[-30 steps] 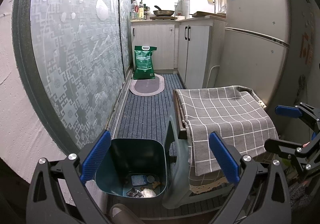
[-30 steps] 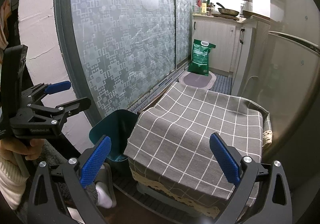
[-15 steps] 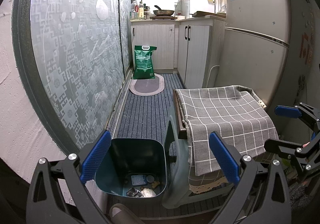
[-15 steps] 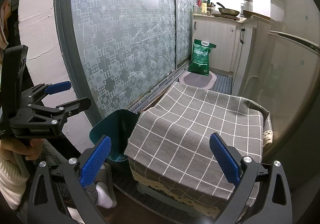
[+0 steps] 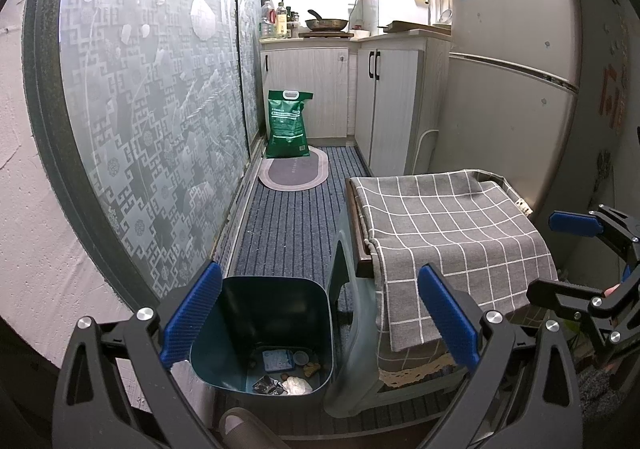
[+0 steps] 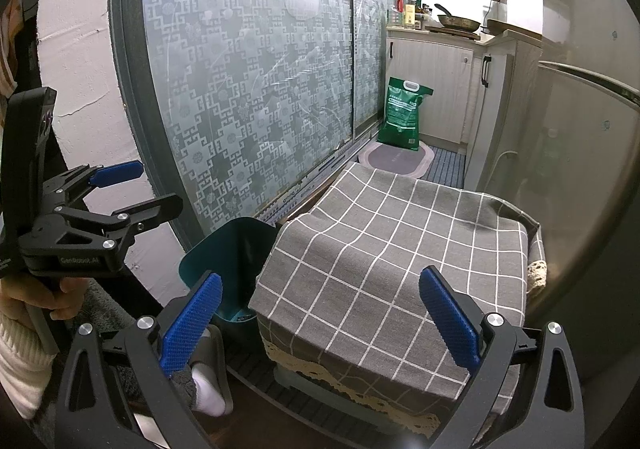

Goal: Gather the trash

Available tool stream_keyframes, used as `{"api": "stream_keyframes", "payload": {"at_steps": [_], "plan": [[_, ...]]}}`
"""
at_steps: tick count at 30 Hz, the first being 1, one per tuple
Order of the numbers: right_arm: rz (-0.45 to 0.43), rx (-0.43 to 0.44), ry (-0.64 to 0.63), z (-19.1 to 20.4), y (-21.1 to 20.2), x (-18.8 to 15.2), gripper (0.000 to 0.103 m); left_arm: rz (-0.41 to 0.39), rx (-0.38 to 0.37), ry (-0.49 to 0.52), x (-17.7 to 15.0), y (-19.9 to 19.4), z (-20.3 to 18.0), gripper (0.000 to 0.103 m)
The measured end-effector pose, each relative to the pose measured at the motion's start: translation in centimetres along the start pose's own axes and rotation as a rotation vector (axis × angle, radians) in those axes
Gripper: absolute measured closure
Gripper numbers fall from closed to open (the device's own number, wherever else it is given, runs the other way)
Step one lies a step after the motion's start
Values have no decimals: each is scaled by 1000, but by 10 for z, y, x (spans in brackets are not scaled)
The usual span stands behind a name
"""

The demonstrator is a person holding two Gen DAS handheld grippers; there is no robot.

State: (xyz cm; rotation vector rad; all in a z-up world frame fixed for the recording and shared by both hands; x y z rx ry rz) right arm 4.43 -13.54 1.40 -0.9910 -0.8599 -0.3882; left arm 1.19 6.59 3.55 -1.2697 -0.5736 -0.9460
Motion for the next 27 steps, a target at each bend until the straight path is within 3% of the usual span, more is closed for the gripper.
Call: {"api": "stream_keyframes", "payload": {"at_steps": [27], "plan": [[8, -3, -6, 0, 2, -3, 3, -6, -16, 26, 0, 0, -5, 3]]}}
Point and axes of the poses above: each gripper's, at about its wrist camera, not at the fingertips, and y roughly the way its jaws point, z to its left, x to its top, the point moved 2 cm from there along y, roughly the way its jaws point, and after that the axes turned 15 degrees about y, right-handed, at the moved point
